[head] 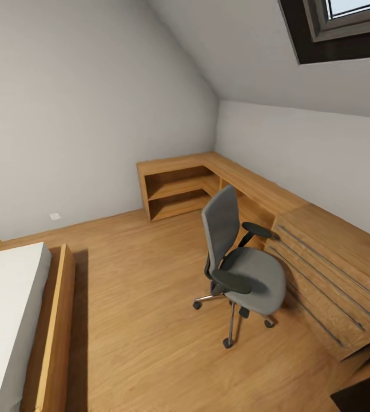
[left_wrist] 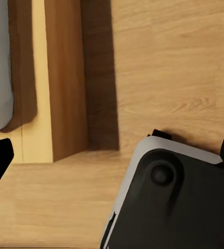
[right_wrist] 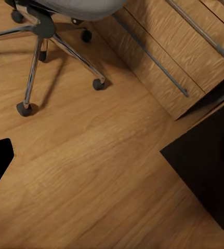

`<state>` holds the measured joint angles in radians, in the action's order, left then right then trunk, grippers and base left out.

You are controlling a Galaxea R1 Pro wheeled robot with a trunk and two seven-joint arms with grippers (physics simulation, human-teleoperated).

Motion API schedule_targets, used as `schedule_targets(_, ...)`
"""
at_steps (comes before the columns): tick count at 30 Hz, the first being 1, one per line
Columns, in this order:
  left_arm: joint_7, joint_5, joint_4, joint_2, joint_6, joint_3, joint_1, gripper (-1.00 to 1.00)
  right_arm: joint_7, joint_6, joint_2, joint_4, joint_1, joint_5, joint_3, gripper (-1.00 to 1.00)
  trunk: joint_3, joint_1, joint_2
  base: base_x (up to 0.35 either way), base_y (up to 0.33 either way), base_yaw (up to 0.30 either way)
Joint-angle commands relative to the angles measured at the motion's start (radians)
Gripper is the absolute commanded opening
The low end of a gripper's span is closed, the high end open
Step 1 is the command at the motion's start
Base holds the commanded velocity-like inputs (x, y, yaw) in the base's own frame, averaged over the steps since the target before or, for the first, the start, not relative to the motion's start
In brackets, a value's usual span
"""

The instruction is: In the bedroom, organize the workspace by keeping the computer under the desk, ensuring the monitor is on the desk, placing the keyboard on the desk next to the monitor, placing the mouse on the desk next to the keyboard, moving the folder from the swivel chair onto the desk next to the mouse, stacking the notebook on top of the folder with the pen on top of the notebook, and positioning the swivel chair next to the desk.

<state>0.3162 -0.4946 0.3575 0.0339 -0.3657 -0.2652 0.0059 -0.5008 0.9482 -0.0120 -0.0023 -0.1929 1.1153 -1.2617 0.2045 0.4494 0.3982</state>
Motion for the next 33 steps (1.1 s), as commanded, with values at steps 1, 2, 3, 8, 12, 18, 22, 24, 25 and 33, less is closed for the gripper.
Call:
schedule_targets(1,0.008,-0.006,0.002,0.000,-0.002,-0.009,0.000,1.00,-0.008,0.000,0.000,0.000,0.000,0.003,-0.009,1.00,0.002,0.001,0.002,0.000,0.000,0.261)
schedule_targets(2,0.008,-0.006,0.002,0.000,-0.003,-0.009,0.000,1.00,-0.008,0.000,0.000,0.000,0.000,0.004,-0.009,1.00,0.003,0.001,0.002,0.000,0.000,0.261)
schedule_targets(3,0.008,-0.006,0.002,-0.001,-0.004,-0.008,0.000,1.00,-0.008,0.000,0.000,-0.001,0.000,0.006,-0.009,1.00,0.003,0.001,0.002,0.000,0.000,0.261)
schedule_targets(8,0.008,-0.005,0.002,-0.003,-0.006,-0.008,0.000,1.00,-0.008,0.000,0.000,-0.001,-0.001,0.009,-0.008,1.00,0.006,0.001,0.002,0.000,0.000,0.262)
schedule_targets(12,0.008,-0.005,0.002,-0.003,-0.007,-0.008,0.000,1.00,-0.009,0.000,-0.005,-0.001,-0.001,0.010,-0.007,1.00,0.008,0.001,0.002,0.000,0.000,0.262)
schedule_targets(18,0.009,-0.004,0.004,-0.002,-0.016,-0.003,0.000,1.00,-0.005,0.000,-0.020,-0.002,-0.001,0.011,-0.006,1.00,0.011,0.001,0.002,0.000,0.000,0.262)
schedule_targets(22,0.012,-0.004,0.006,-0.002,-0.068,-0.001,0.000,1.00,-0.003,0.001,-0.023,-0.002,0.000,0.010,-0.007,1.00,0.013,0.001,0.002,0.000,0.000,0.262)
schedule_targets(24,0.013,-0.004,0.005,-0.002,-0.086,-0.001,0.000,1.00,-0.003,0.001,-0.024,-0.001,0.000,0.010,-0.007,1.00,0.014,0.001,0.002,0.000,0.000,0.262)
schedule_targets(25,0.014,-0.006,0.004,-0.002,-0.097,-0.002,0.000,1.00,-0.003,0.001,-0.024,-0.002,0.000,0.010,-0.007,1.00,0.014,0.001,0.002,0.024,0.000,0.262)
schedule_targets(33,0.014,-0.008,0.000,-0.002,-0.114,-0.002,0.000,1.00,-0.002,0.001,-0.022,-0.002,0.000,0.009,-0.010,1.00,0.019,0.001,0.002,0.181,0.000,0.262)
